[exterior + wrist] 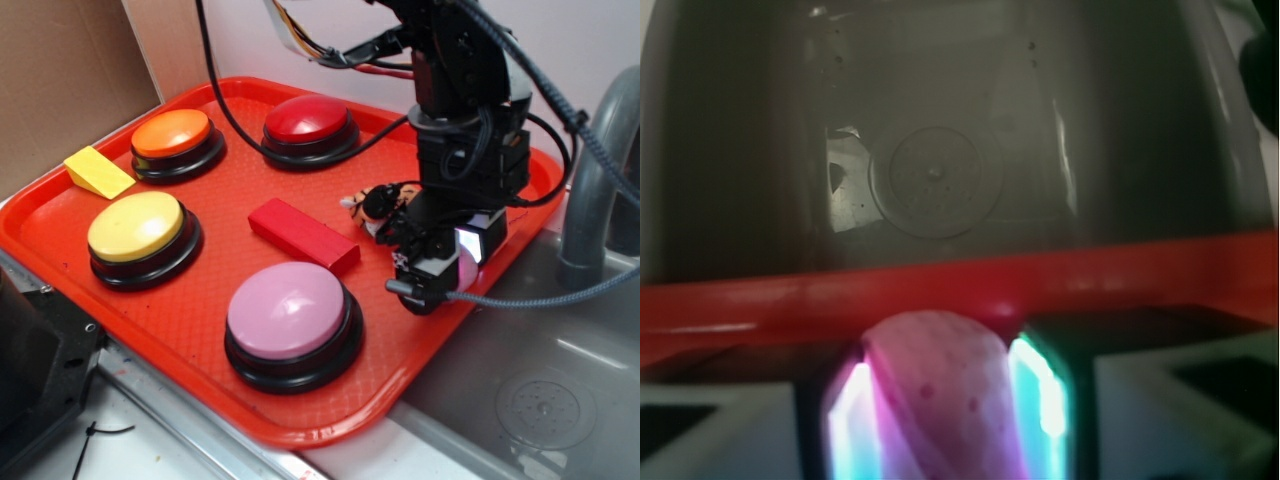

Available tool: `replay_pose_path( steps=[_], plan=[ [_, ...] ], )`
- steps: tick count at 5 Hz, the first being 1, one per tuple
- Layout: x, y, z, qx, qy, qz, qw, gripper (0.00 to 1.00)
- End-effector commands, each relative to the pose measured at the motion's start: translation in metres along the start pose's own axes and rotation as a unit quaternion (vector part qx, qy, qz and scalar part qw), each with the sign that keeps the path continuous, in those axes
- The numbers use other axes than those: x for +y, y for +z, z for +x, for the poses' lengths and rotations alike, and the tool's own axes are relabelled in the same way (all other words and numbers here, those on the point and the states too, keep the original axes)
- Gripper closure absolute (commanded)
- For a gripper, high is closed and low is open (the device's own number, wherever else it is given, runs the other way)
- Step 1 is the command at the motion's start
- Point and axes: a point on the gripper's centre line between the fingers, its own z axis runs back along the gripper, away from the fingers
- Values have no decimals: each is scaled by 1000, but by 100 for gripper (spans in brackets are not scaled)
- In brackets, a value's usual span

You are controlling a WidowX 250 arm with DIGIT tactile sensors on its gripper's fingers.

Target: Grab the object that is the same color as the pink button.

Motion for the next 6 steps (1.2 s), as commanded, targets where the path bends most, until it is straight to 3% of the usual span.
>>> replay_pose_path(
  steps=[1,2,3,4,5,6],
  plan=[
    [-12,72,-20,-10,163,67,984,100],
    [-17,106,-47,17,283,81,956,100],
    [-27,141,-88,-8,402,73,913,100],
    [-40,157,-113,-17,514,62,855,100],
    [-50,163,-124,-23,617,63,784,100],
    [-51,165,-128,-32,688,49,723,100]
  ],
)
